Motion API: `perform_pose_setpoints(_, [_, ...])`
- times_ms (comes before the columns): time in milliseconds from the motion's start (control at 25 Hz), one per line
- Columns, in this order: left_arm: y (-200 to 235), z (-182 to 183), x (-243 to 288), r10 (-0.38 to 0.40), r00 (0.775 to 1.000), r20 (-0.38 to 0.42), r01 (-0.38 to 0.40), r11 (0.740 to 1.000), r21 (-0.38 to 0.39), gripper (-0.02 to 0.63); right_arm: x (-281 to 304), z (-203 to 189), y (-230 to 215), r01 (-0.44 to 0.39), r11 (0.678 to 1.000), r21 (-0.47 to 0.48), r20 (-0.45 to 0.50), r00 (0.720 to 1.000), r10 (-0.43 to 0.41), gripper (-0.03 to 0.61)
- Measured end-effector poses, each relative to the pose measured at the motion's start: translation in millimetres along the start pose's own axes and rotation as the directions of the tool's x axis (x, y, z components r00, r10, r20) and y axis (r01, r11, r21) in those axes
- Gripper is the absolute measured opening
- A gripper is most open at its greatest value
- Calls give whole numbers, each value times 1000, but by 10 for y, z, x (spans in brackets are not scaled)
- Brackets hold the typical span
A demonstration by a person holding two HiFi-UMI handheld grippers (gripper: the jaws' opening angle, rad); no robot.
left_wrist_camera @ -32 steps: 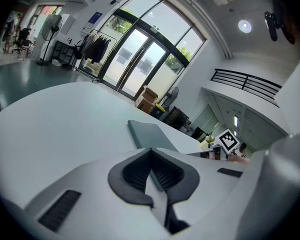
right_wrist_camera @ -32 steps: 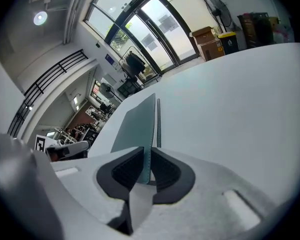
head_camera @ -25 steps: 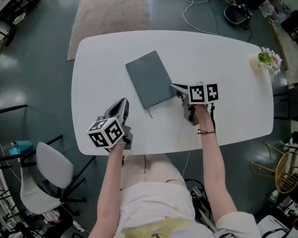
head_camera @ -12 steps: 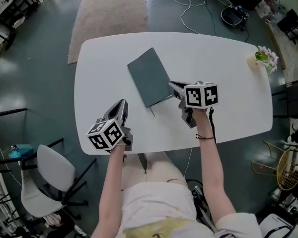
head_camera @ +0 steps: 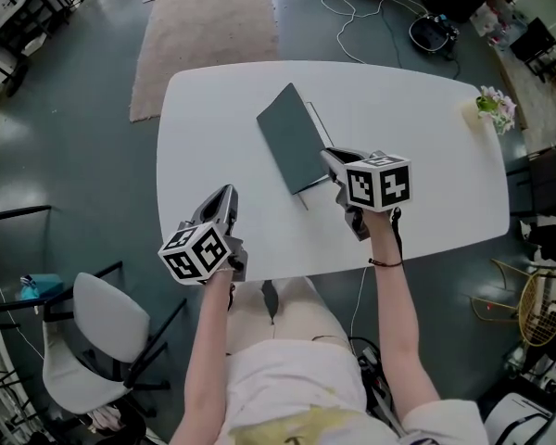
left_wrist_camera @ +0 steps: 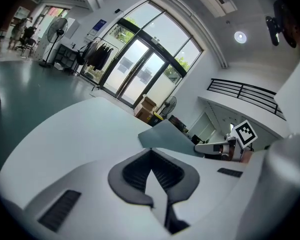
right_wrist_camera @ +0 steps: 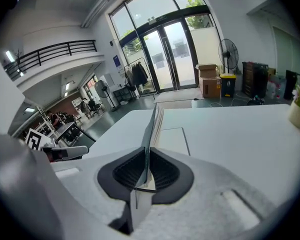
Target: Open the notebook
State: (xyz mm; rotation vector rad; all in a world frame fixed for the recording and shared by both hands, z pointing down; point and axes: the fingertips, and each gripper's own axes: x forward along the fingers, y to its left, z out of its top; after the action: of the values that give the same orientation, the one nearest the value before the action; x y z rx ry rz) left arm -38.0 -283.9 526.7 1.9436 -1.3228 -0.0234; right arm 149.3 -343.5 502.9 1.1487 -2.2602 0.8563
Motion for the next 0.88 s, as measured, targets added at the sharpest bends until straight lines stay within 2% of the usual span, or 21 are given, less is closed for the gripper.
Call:
perform_pose_setpoints(480, [315, 112, -447, -28, 1000, 12, 28, 1000, 3, 0, 54, 24, 580, 136, 986, -99, 36, 990, -133, 35])
perform_pose_setpoints(880, [473, 152, -681, -39, 999, 11, 39, 999, 20, 0, 171, -42, 973, 185, 966, -181, 38, 983, -181, 37])
